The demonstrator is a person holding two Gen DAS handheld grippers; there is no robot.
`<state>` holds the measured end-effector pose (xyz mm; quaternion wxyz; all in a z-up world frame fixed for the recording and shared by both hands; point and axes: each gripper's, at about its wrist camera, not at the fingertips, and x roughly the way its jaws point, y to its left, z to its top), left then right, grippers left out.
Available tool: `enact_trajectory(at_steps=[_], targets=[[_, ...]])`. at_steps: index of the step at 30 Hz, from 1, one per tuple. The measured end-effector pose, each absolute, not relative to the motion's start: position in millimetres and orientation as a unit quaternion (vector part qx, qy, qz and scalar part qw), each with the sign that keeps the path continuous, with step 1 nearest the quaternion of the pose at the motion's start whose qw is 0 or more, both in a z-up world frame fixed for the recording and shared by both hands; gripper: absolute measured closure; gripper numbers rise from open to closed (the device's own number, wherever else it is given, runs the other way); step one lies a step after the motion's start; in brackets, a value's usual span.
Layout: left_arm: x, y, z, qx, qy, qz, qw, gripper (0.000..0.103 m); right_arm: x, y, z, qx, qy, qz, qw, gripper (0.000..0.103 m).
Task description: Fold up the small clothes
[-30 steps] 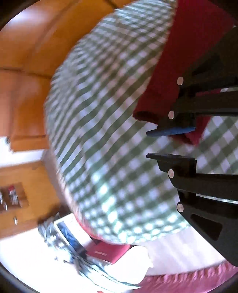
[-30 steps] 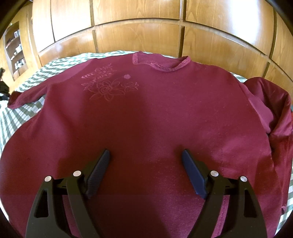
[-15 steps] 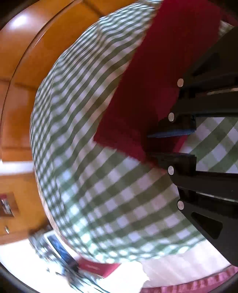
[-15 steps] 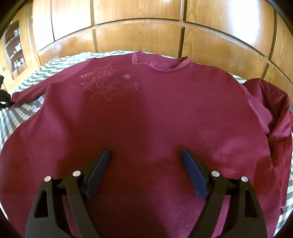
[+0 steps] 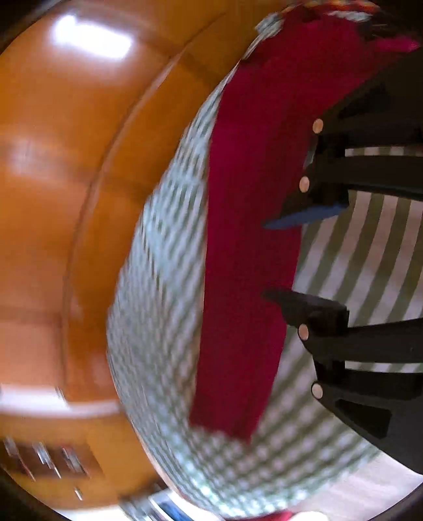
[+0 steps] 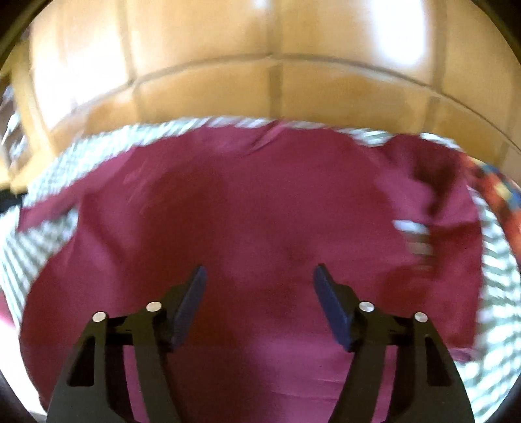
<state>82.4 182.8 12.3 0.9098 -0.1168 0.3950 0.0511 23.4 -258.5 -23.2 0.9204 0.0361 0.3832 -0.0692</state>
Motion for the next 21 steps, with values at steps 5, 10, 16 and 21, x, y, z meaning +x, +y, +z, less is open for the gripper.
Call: enact_trajectory(at_steps=[5,10,16,21], targets=[[62,79,22,-0.06,0.376,-0.064,0.923,0.054,-6,-337,-11,0.052,0.381,-0.18,0.905,0.039],[41,-11,12,-0.015,0.386,-0.156,0.909,0.044,-18,-379,-60,0.047,0.469,-0.216,0.855,0.039],[27,-76,-25,0.051,0.428,-0.183,0.884,0.038,-19,-358,-65,0.017,0.46,-0.175,0.87,0.089],[34,-81,-53,0.074,0.454,-0.168,0.872,0.034,-27,-378,-8,0.086,0.397,-0.143,0.902,0.091]])
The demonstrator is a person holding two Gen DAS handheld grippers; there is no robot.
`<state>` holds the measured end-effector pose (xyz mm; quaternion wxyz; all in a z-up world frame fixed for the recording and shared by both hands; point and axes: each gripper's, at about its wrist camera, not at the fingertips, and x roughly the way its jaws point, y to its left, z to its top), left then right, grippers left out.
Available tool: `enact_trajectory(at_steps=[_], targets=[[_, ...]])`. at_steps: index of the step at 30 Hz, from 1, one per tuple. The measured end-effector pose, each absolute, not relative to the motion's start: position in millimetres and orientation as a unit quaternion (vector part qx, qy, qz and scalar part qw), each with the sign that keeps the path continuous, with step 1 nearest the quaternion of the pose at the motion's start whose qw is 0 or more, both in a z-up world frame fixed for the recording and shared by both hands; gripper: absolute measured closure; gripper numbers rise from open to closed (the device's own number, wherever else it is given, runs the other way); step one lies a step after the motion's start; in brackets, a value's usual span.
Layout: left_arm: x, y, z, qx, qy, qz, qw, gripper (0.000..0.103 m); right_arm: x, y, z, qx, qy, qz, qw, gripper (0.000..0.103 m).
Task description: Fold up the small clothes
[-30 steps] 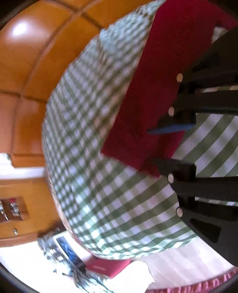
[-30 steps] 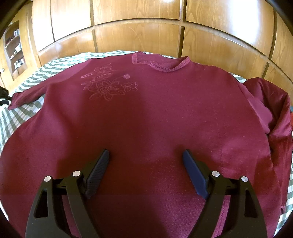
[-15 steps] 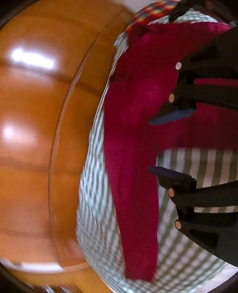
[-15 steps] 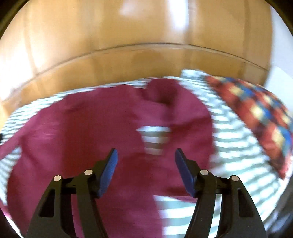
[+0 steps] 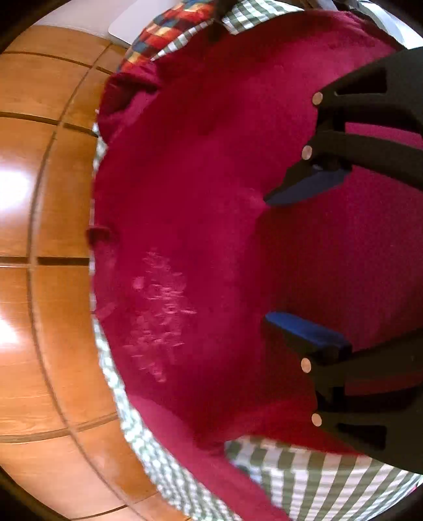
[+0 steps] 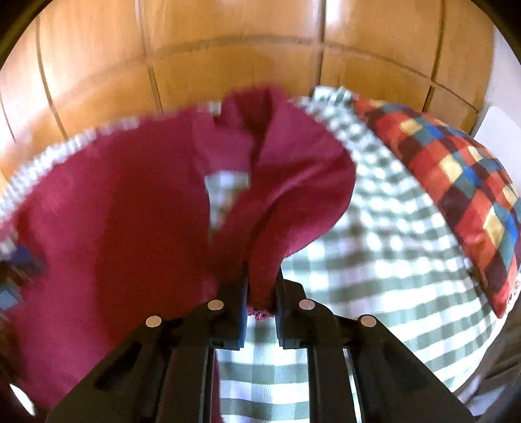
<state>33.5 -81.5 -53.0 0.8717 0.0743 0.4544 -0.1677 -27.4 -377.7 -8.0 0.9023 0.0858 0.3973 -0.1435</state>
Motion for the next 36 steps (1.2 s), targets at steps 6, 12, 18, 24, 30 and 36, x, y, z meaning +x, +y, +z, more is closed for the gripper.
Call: enact_trajectory(at_steps=[6,12,18,24,30,36], targets=[[32,-75,-60,0.056,0.448,-0.173,0.875,0.027,-45,-435,70,0.205,0.285,-0.127,0.927,0.091],[41,-79,-65,0.055,0.449,-0.171,0.875,0.023,-49,-524,108,0.333,0.188,-0.169,0.909,0.091],[42,-79,-66,0.055,0.45,-0.17,0.875,0.022,-18,-618,62,0.395,0.241,-0.275,0.843,0.091],[43,-80,-66,0.056,0.45,-0.167,0.876,0.021,-11,-661,16,0.44,0.263,-0.278,0.813,0.073],[44,-80,-67,0.052,0.448,-0.165,0.877,0.02,-48,-642,19,0.454,0.22,-0.254,0.825,0.027],[44,-80,-67,0.053,0.448,-0.166,0.877,0.019,-41,-621,0,0.409,0.262,-0.268,0.832,0.027]])
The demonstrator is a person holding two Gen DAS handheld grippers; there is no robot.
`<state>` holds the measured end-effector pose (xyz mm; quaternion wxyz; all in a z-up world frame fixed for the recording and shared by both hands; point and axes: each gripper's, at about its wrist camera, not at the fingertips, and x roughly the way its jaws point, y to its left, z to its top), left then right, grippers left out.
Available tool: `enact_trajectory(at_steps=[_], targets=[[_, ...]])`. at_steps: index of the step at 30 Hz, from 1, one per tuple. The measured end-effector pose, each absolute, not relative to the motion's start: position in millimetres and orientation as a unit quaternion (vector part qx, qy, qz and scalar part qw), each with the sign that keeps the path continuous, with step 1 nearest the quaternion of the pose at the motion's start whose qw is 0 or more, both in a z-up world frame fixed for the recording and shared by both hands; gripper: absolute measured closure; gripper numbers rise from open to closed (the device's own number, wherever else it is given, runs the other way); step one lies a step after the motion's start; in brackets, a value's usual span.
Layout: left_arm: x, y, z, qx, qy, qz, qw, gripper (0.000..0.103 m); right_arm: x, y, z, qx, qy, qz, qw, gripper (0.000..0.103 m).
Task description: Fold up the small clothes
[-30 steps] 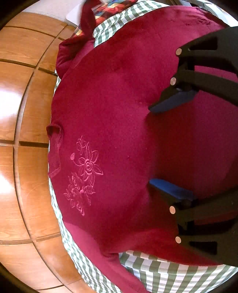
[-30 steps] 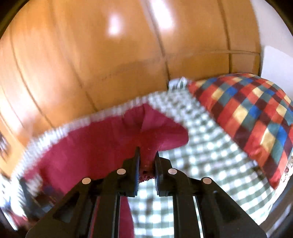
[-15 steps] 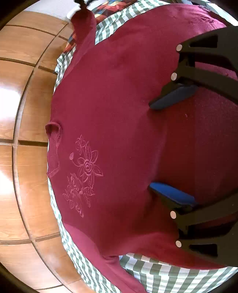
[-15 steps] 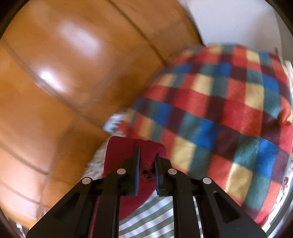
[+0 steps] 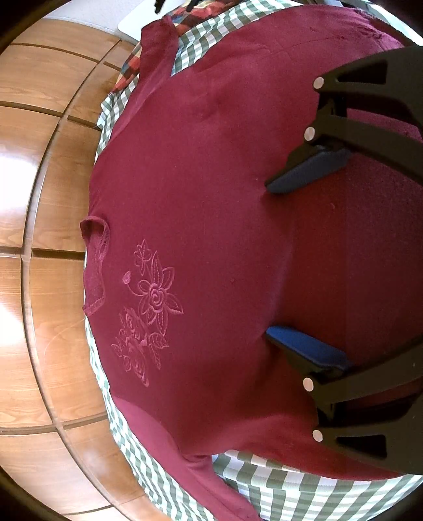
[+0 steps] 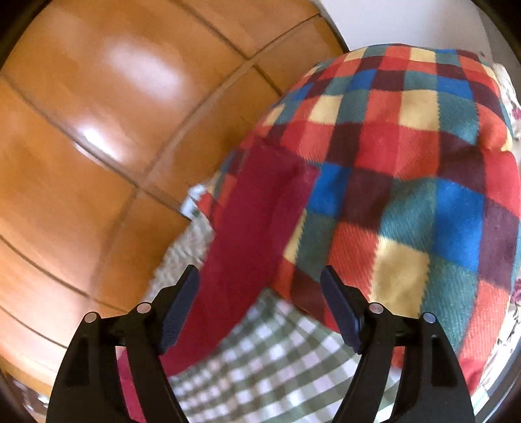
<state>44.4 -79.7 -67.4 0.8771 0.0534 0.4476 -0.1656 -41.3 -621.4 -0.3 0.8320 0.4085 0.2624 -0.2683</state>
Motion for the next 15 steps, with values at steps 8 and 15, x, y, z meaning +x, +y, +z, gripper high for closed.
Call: enact_trajectory(at_steps=[8,15], targets=[[45,-78,-67,0.054,0.444,-0.164,0.879,0.019,7,-654,9,0.33,0.304,-0.362,0.817,0.097],[46,-77,-68,0.051,0.442,-0.166,0.88,0.019,11,-658,4,0.286,0.336,-0.382,0.812,0.094]])
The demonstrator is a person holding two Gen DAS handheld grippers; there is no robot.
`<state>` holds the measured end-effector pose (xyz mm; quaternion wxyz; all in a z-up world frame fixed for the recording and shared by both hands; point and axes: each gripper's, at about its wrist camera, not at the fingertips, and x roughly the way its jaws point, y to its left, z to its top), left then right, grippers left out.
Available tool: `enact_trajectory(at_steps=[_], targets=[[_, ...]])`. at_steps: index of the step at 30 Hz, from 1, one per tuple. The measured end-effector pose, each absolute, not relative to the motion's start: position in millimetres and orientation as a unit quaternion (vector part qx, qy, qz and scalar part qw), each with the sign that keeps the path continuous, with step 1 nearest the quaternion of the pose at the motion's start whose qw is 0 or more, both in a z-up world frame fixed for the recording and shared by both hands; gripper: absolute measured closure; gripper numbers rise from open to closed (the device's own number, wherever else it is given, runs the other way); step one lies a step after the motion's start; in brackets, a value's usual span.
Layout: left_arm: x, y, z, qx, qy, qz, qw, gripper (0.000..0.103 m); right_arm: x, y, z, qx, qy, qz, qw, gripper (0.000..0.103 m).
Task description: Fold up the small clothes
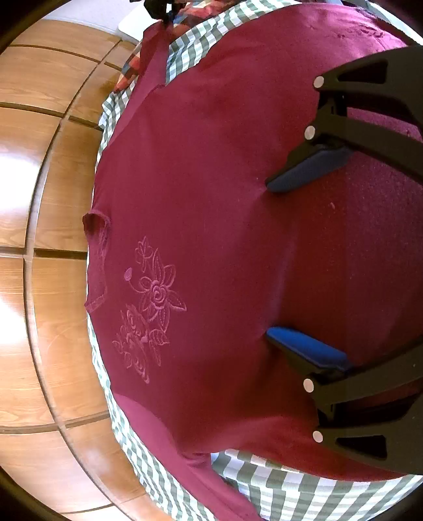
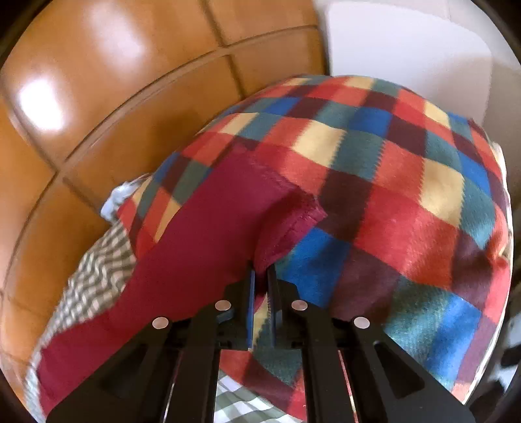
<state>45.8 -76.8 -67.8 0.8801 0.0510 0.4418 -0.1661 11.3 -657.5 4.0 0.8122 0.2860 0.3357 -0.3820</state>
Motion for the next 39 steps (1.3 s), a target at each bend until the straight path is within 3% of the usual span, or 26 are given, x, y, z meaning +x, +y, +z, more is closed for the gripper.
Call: enact_trajectory(at_steps=[1,3,4,14,16,18,21,23,24,27,29,30,32,33,39], targets=[[46,-76,-68,0.05,0.442,-0.167,0.88,0.019,4,-652,7,0.298,0.327,-0.367,0.818,0.089],[47,-76,-66,0.05,0.447,-0.166,0.878,0.019,-4,-636,13,0.302,0.314,-0.348,0.83,0.047],[46,-76,-65,0.051,0.449,-0.165,0.877,0.019,-11,-621,16,0.292,0.309,-0.333,0.841,0.04],[15,-33,-42,0.008,0.45,-0.136,0.882,0.021,-28,-446,-33,0.257,0.458,-0.022,0.85,0.038],[6,-15,-36,0.011,0.442,-0.112,0.89,0.021,-34,-414,-45,0.237,0.484,0.018,0.842,0.039],[-5,12,-27,0.007,0.433,-0.08,0.898,0.021,-40,-387,-57,0.206,0.512,0.038,0.833,0.053],[-17,57,-20,-0.021,0.439,-0.044,0.897,0.023,-54,-368,-61,0.19,0.523,0.058,0.829,0.061],[-25,77,-22,-0.042,0.456,-0.057,0.887,0.034,-64,-359,-60,0.174,0.53,0.065,0.828,0.061],[-29,82,-24,-0.044,0.464,-0.063,0.883,0.034,-66,-357,-59,0.171,0.533,0.068,0.826,0.063],[-42,81,-38,-0.03,0.486,-0.086,0.869,0.043,-69,-352,-61,0.155,0.543,0.068,0.823,0.074],[-49,73,-50,-0.024,0.501,-0.104,0.859,0.068,-66,-352,-62,0.146,0.547,0.062,0.822,0.082],[-53,70,-51,-0.02,0.5,-0.106,0.86,0.072,-66,-351,-61,0.143,0.548,0.06,0.822,0.09],[-54,64,-48,-0.002,0.49,-0.105,0.865,0.092,-60,-343,-56,0.132,0.546,0.059,0.825,0.095],[-53,66,-45,-0.006,0.489,-0.102,0.866,0.096,-59,-338,-51,0.125,0.541,0.06,0.829,0.095],[-58,94,-30,-0.04,0.495,-0.129,0.858,0.098,-74,-335,-33,0.096,0.535,0.078,0.836,0.096]])
